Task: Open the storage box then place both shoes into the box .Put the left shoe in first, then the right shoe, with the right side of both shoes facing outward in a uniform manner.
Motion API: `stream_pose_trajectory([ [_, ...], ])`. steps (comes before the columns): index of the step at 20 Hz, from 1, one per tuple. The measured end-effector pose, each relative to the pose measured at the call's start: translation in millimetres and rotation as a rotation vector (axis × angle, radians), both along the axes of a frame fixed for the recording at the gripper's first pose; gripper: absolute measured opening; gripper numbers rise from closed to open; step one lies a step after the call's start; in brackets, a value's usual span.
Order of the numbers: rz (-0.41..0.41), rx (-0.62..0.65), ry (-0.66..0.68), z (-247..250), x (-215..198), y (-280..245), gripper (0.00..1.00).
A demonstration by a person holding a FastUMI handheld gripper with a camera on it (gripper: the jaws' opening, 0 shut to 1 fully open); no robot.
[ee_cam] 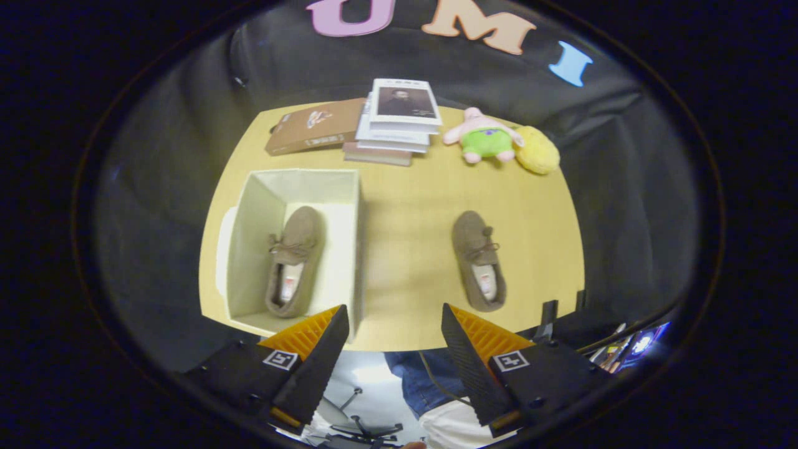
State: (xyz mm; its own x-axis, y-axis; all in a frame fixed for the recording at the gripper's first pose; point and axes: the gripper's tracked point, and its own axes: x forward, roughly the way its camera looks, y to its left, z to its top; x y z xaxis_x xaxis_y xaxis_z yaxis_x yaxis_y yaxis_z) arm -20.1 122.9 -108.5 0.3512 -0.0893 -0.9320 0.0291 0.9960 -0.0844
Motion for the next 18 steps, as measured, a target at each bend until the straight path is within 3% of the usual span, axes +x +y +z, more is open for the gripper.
stream_pose_trajectory([
  [7,-0.192,-0.121,0.055,-21.6,3.7,-128.1,0.96],
  [13,-0.297,-0.183,0.147,-51.4,0.5,-196.7,0.93],
  [18,-0.306,-0.170,0.226,-94.2,11.2,-219.3,0.91],
])
